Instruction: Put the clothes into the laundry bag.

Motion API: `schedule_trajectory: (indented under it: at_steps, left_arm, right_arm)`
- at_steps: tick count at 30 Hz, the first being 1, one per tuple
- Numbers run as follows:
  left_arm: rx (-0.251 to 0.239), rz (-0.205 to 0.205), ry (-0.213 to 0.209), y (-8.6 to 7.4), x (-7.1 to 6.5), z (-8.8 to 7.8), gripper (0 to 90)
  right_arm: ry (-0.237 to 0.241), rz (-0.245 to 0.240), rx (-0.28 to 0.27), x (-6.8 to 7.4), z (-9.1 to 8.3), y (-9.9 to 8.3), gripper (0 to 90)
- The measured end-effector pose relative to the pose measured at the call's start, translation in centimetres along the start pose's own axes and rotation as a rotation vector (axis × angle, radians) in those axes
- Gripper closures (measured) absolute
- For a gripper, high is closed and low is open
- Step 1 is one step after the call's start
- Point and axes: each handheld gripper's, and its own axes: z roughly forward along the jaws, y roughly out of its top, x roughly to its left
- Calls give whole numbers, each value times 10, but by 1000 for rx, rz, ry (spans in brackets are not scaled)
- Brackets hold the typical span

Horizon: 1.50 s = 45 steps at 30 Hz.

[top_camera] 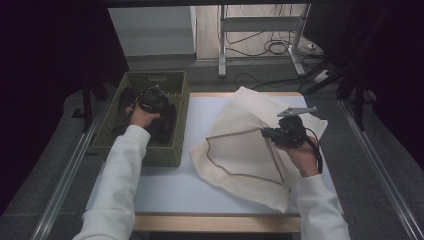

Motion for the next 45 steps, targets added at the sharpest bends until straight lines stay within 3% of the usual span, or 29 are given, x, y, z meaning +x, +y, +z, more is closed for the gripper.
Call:
schedule_trajectory:
  at_steps: [8,17,22,30,45]
  left_arm:
    - [-82,-29,-27,-2,6,-15,759]
    - [-229,-56,-52,-13,11,-41,764]
    - [-299,-30,-38,-20,12,-57,767]
    - [-427,-60,-67,-33,23,-83,769]
    - [-536,-106,-116,-48,39,-107,770]
  right_arm:
    - [-1,2,-5,-1,-1,0,854]
    - [-2,4,-7,-2,-1,0,854]
    - [-3,2,-5,-1,0,1,854]
    - [-4,3,-9,-1,-1,1,854]
    - [-4,5,-11,-2,-1,1,854]
